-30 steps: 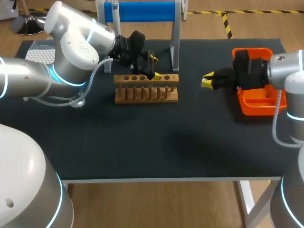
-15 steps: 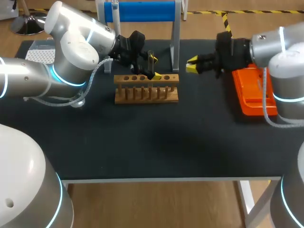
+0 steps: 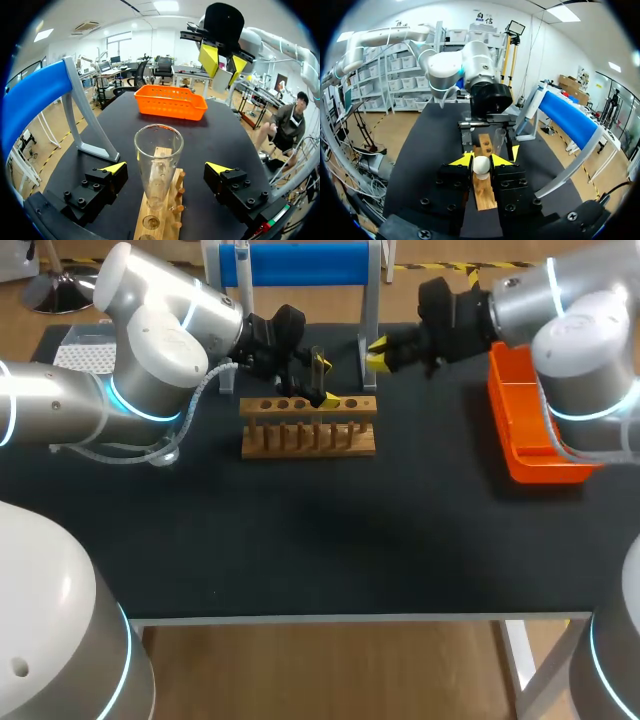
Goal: Invert the test tube, pick up the pipette, mount the tip to pipette, aspirate from beaker and dispense into the tube, eject the tip, return the pipette, and cap with the stopper.
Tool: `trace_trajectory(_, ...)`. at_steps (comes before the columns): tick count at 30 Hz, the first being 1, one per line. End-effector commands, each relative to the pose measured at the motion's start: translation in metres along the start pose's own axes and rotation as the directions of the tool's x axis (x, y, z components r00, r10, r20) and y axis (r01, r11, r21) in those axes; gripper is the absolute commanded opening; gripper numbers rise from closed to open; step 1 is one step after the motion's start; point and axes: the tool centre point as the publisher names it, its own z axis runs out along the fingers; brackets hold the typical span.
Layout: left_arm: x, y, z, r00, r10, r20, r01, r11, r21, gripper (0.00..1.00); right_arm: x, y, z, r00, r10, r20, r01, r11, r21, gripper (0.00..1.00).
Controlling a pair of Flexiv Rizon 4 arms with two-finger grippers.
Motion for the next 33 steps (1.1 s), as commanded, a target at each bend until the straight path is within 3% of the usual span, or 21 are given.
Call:
trace_trajectory(1, 0.0, -0.001, 0.0, 1.0, -0.001, -0.002, 0.001, 1.0, -0.004, 1.0, -0.008, 0.006, 0.007, 1.0, -0.001, -0.011, 0.002, 1.0, 0.008, 0.0)
trace_trajectory(33, -0.005, 0.0, -0.021, 0.997, 0.007, 0.074, -0.003, 0.998, -0.063, 1.0, -0.008, 0.015, 0.026, 1.0, -0.006, -0.027, 0.006, 1.0, -0.003, 0.0)
